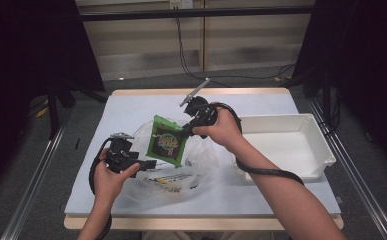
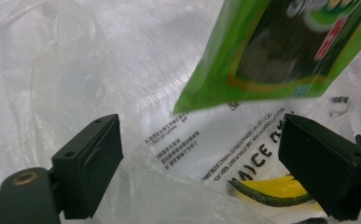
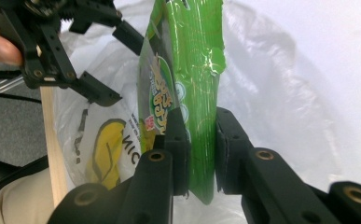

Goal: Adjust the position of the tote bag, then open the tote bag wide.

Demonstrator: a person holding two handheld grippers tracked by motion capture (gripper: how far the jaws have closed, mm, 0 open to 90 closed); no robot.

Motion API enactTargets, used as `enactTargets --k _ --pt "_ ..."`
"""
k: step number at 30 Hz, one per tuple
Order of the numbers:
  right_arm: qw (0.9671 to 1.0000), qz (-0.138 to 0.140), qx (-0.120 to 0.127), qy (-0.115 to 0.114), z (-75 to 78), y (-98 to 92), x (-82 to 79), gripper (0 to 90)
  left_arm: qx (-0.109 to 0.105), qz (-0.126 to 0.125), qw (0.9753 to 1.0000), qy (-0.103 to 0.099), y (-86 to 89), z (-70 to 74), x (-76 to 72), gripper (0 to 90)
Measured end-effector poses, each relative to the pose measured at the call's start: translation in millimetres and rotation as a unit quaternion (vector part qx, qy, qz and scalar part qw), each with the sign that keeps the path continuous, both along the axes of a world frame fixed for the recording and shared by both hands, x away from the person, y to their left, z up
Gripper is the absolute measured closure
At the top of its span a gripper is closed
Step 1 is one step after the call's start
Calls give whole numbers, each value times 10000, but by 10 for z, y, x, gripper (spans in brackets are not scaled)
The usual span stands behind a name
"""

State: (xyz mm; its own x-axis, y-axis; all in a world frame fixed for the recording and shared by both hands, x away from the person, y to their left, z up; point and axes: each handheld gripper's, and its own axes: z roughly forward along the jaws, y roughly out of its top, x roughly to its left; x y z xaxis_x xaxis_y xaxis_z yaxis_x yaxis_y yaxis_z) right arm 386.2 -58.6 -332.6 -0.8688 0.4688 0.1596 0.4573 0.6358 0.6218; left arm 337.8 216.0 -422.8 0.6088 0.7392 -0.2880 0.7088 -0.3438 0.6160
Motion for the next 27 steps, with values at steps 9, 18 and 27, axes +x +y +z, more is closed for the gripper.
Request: enactTargets --k 9,18,27 --pt "9998 8 -121 -145 240 -22 5 772 96 -60 9999 90 20 -56 -11 103" --pt "9993 109 -90 -338 496 -82 -29 772 -33 -181 9998 6 -44 -38 -10 74" --pt "9990 23 -217 -393 596 -263 -17 771 3 -261 9997 -18 -97 -43 -4 76"
